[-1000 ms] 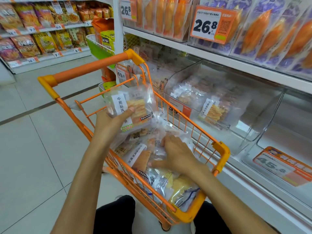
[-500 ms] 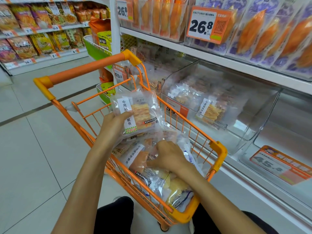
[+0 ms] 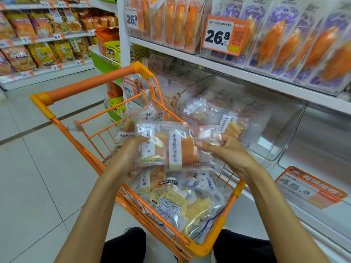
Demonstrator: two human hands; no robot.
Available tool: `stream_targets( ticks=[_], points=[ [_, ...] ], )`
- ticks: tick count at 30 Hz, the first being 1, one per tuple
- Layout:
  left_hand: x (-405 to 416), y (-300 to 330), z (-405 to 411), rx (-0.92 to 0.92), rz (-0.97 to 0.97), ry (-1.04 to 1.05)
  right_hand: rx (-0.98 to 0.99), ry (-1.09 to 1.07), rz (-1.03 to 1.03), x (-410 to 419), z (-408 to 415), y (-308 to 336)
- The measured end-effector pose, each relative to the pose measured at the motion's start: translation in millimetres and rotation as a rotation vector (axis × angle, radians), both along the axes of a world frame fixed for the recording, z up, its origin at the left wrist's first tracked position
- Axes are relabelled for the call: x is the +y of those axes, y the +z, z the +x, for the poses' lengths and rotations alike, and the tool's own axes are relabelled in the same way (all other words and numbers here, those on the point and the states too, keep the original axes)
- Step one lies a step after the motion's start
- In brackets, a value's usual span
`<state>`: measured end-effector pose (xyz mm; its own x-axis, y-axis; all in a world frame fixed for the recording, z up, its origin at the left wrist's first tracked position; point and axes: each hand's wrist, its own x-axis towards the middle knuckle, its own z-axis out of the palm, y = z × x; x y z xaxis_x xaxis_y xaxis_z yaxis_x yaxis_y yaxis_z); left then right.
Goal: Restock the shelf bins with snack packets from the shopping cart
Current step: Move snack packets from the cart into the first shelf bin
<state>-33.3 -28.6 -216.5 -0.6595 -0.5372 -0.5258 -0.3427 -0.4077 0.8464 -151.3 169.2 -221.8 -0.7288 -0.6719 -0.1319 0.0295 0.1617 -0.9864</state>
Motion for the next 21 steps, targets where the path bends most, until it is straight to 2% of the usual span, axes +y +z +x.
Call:
stream_targets(
  ticks=[2, 6, 11, 14, 19, 21],
  points=[
    [5.7, -3.4, -4.1, 0.024, 0.045, -0.027, -0.044, -0.114, -0.043, -12.8, 0.1, -7.5],
    [14.2, -8.2, -7.6, 0.081, 0.004, -0.062, -0.077, -0.292, -0.025, -27.2, 1.7, -18.7],
    [21.4, -9.0, -16.1, 0.072, -0.004, -0.083, -0.082, -0.233, -0.056, -31.0, 8.8, -16.2],
    [24.8, -9.5, -20.0, 0.08, -0.075, -0.115, -0.097, -0.192, -0.014, -28.6, 8.3, -22.6],
    [32.3, -14.8, -23.6, 0.197, -0.074, -0.261, -0.055, -0.262, -0.001, -30.4, 15.5, -23.2],
    [34.8, -24.8, -23.7, 0.205, -0.183, -0.332, -0.014, -0.306, -0.021, -32.0, 18.2, -24.6]
  ],
)
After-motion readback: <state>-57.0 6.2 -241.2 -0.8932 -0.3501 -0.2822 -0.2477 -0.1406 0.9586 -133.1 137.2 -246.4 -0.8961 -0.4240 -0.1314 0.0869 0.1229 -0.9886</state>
